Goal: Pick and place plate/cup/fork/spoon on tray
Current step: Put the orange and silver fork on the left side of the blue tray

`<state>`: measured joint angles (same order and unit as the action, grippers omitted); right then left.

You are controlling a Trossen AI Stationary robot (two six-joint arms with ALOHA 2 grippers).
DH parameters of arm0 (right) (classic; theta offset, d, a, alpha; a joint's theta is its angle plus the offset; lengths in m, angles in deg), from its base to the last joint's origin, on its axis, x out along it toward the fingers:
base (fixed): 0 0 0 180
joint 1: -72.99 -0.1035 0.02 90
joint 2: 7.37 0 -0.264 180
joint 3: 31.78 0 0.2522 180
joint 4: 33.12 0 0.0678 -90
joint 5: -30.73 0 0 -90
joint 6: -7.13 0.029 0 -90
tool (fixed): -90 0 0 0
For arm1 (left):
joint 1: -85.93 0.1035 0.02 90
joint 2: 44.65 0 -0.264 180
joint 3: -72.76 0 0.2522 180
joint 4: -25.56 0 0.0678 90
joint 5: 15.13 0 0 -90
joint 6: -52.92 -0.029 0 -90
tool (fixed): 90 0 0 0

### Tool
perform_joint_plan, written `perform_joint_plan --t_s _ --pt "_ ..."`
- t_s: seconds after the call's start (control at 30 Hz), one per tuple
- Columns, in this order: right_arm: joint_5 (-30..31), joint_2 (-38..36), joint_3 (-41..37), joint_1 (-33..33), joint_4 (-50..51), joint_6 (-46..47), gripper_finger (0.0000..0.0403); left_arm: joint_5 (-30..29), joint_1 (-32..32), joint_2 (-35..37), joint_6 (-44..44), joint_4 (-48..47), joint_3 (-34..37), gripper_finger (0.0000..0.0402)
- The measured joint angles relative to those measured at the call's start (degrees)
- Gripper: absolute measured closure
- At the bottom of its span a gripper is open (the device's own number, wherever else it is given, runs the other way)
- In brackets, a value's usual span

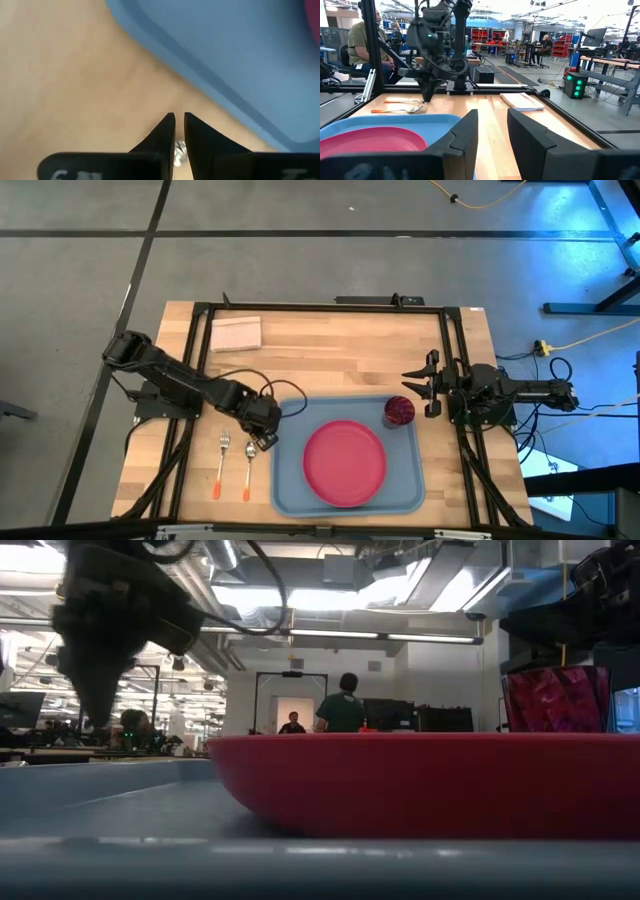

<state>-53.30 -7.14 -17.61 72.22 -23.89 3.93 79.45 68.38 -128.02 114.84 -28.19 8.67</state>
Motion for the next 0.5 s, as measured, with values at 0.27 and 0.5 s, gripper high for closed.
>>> perform_joint_plan --t_s 0.27,0.5 --pt "0.0 0.0 0.0 0.0 0.0 0.0 0.0293 0.7 -9.0 0.0 12.2 0.0 0.0 0.037" --pt "0.0 0.0 0.0 0.0 0.0 1.6 0.0293 0.6 -14.7 0.0 21.0 0.0 0.0 0.037"
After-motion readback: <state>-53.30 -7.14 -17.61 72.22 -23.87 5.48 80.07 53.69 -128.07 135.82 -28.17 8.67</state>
